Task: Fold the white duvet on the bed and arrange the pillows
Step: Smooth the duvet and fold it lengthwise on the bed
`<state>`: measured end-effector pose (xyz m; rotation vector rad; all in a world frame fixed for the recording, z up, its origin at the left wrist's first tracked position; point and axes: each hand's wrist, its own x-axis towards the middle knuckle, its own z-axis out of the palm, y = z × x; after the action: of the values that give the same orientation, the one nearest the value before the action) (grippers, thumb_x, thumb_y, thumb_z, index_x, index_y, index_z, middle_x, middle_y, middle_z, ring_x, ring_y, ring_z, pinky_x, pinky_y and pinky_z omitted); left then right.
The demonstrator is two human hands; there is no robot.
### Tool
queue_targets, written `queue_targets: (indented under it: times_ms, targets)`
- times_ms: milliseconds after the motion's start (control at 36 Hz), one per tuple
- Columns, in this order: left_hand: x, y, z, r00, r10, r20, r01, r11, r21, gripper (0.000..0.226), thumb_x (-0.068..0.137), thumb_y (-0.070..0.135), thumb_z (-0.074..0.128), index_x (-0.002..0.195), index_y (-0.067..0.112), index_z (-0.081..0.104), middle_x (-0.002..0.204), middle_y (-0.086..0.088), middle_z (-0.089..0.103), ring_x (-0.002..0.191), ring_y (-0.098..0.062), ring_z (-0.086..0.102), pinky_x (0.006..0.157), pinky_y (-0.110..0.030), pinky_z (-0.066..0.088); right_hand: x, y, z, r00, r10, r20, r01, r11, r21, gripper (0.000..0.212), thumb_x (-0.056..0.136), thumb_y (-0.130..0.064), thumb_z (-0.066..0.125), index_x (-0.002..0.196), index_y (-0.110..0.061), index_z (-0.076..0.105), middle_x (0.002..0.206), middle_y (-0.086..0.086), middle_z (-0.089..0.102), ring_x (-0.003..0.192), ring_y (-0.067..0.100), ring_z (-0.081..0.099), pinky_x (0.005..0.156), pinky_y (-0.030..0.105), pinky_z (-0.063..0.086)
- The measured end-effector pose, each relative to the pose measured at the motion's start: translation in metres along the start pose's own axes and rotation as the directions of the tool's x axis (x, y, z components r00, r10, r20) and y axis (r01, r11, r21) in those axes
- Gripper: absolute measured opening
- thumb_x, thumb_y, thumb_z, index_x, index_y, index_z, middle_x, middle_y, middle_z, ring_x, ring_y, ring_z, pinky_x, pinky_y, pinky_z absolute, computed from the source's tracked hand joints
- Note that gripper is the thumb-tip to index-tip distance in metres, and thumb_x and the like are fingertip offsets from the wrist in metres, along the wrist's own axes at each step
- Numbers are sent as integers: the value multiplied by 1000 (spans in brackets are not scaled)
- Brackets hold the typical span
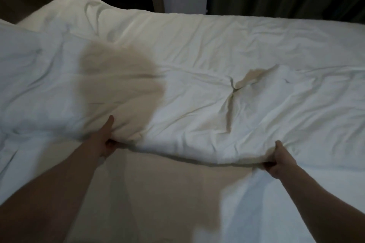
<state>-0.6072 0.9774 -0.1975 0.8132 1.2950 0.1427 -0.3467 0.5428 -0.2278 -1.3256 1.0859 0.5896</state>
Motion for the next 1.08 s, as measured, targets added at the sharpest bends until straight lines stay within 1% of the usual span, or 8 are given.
queue_targets:
  times_ms: [83,139,194,306,472,611,833,1083]
  targets:
    - [16,4,-5,975,73,-208,-67,997,36,51,94,45,60,133,12,54,107,-6,72,76,-18,69,53,-31,59,4,5,1,984,-97,-151,102,995,25,67,81,-43,74,136,-17,47,132,9,56,109,33,59,73,45,55]
    - [14,9,-9,885,180,-430,-141,982,122,85,85,45,71,149,4,33,132,-12,59,105,-25,65,81,-38,59,-5,6,-1,957,-182,-227,187,982,2,69,84,-40,71,141,-13,42,136,8,53,114,32,58,83,37,50]
    - [5,10,-21,793,259,-552,-113,952,284,104,74,56,73,147,-4,32,145,-17,48,125,-30,54,103,-45,46,-20,8,-5,942,-221,-251,229,973,2,68,87,-38,67,143,-12,40,136,10,52,115,33,56,87,37,48]
    - [-49,10,-47,769,324,-550,-83,905,417,98,75,63,65,137,-10,45,141,-26,49,128,-38,51,106,-47,42,-65,10,-27,926,-271,-264,278,961,-13,68,86,-38,65,144,-15,39,135,11,53,98,29,54,83,36,46]
    - [-110,24,-81,723,430,-541,-217,885,413,103,60,74,61,124,-7,57,127,-24,61,114,-35,62,95,-48,52,-135,-6,-61,909,-337,-246,345,939,-12,70,89,-38,62,148,-15,32,138,8,51,115,29,57,93,38,49]
    - [-194,30,-62,703,475,-529,-244,860,447,72,86,49,66,123,-11,57,128,-28,59,118,-39,58,98,-44,48,-175,-15,-91,902,-372,-220,379,925,-13,72,83,-39,62,147,-17,37,133,7,55,112,28,60,96,40,52]
    - [-268,14,-76,672,480,-565,-264,867,423,69,83,46,68,121,-10,60,125,-27,62,113,-38,61,93,-45,50,-217,-8,-138,901,-353,-254,368,930,13,86,76,-46,65,151,-21,31,143,7,50,121,29,56,102,44,49]
    - [-328,-8,-91,625,536,-568,-317,839,442,59,88,39,67,118,-12,62,120,-27,65,108,-35,64,86,-43,49,-276,-12,-181,869,-399,-292,415,910,-8,75,86,-36,66,150,-14,34,143,3,50,124,22,53,106,37,44]
